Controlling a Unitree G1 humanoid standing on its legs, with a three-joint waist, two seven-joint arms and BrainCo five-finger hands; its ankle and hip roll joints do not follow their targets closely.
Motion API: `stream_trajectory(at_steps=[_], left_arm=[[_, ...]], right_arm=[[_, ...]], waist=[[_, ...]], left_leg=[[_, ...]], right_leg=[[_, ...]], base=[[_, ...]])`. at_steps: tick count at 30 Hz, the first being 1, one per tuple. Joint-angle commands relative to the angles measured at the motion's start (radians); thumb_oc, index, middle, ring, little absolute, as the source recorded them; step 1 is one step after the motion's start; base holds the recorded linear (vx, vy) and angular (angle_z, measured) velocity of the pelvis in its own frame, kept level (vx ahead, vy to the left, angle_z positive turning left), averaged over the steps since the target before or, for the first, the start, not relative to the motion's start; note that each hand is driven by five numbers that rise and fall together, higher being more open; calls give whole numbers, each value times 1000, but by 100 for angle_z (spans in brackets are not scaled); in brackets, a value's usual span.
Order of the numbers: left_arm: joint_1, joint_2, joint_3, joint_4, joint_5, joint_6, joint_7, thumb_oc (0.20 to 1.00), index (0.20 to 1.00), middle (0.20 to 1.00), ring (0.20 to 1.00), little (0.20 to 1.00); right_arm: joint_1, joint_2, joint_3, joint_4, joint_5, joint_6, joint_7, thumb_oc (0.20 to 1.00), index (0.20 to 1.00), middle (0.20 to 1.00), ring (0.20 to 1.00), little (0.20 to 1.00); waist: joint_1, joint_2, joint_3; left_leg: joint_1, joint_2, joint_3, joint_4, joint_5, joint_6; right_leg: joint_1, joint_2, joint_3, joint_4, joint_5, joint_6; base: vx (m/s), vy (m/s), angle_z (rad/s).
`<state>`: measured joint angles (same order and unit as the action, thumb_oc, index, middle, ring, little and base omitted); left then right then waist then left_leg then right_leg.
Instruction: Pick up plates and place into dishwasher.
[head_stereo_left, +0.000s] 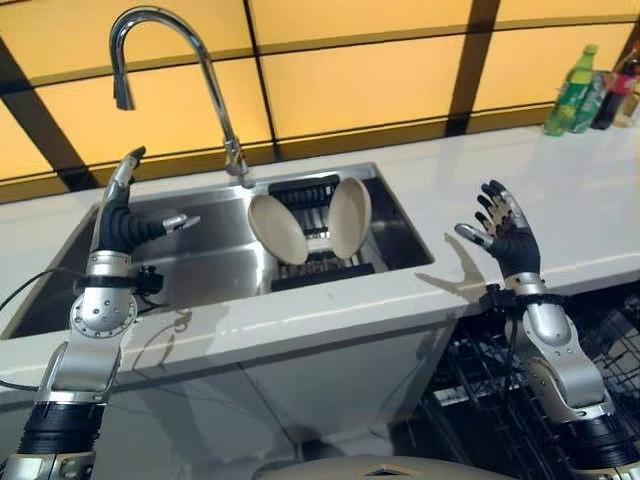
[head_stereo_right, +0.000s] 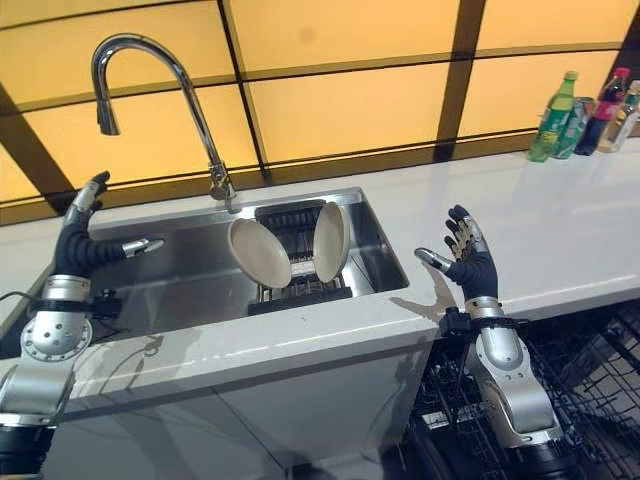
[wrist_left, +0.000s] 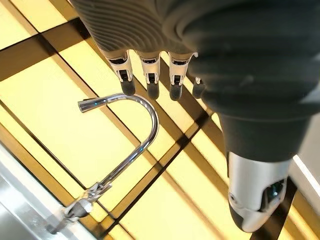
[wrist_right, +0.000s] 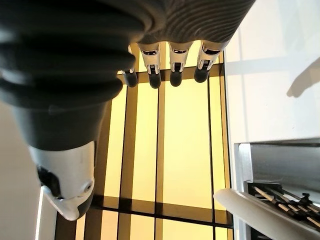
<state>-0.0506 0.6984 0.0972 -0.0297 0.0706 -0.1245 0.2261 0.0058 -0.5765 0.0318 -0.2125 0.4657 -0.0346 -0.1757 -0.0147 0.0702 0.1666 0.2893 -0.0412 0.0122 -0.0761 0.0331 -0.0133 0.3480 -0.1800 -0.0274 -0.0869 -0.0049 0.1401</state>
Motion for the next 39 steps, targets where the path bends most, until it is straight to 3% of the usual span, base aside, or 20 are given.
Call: stream_trajectory(at_steps=[1, 6, 12, 18, 26, 31, 39], left_arm=[[-56, 64, -35, 68, 52, -64, 54, 1000, 1000, 1000, 1000, 1000], [-22, 45, -45, 82, 94, -90, 59, 1000, 1000, 1000, 1000, 1000], [-63, 59, -77, 115, 142, -83, 141, 1000, 1000, 1000, 1000, 1000], [-241, 129, -108, 185, 125, -64, 220, 1000, 1000, 1000, 1000, 1000], [-485, 176, -193, 274, 150, -54, 321, 1000, 1000, 1000, 1000, 1000], [-620, 200, -246, 330, 237, -20, 393, 1000, 1000, 1000, 1000, 1000], [-848, 280, -393, 374, 498, 83, 505, 1000, 1000, 1000, 1000, 1000]], right_arm=[[-39, -70, -65, -13, 41, -16, 42, 1000, 1000, 1000, 1000, 1000], [-1, -93, -101, -14, 41, 3, 79, 1000, 1000, 1000, 1000, 1000], [-22, -116, -106, 7, 63, -15, 83, 1000, 1000, 1000, 1000, 1000], [-179, -115, -59, 40, 40, -12, 30, 1000, 1000, 1000, 1000, 1000], [-387, -87, 7, 63, -17, -31, -52, 1000, 1000, 1000, 1000, 1000], [-469, -58, 46, 64, -53, -41, -76, 1000, 1000, 1000, 1000, 1000], [-565, -62, 85, 69, -66, -29, -87, 1000, 1000, 1000, 1000, 1000]], waist=[[8, 6, -34], [-1, 1, -3], [-3, -23, 56], [7, -31, 129], [17, -35, 222], [18, -42, 263], [-5, -36, 316]], left_leg=[[-78, -4, -45, 175, -90, -25], [-111, -21, -37, 211, -84, -19], [-230, -26, -35, 295, -89, -16], [-421, -40, -31, 368, -70, -19], [-590, -36, -22, 361, -44, -17], [-628, -27, -23, 345, -30, -13], [-634, -28, -22, 333, -22, -12]], right_leg=[[-205, -31, 45, 150, 75, 29], [-233, -38, 61, 179, 82, 42], [-347, -48, 79, 240, 85, 57], [-515, -52, 100, 298, 94, 62], [-647, -36, 111, 272, 108, 46], [-668, -35, 108, 233, 124, 30], [-689, -41, 111, 222, 152, 19]], base=[[82, 103, -18], [73, 74, -6], [-76, 27, -7], [-293, 14, -6], [-307, -7, -10], [-150, 0, -11], [-57, 44, -4]])
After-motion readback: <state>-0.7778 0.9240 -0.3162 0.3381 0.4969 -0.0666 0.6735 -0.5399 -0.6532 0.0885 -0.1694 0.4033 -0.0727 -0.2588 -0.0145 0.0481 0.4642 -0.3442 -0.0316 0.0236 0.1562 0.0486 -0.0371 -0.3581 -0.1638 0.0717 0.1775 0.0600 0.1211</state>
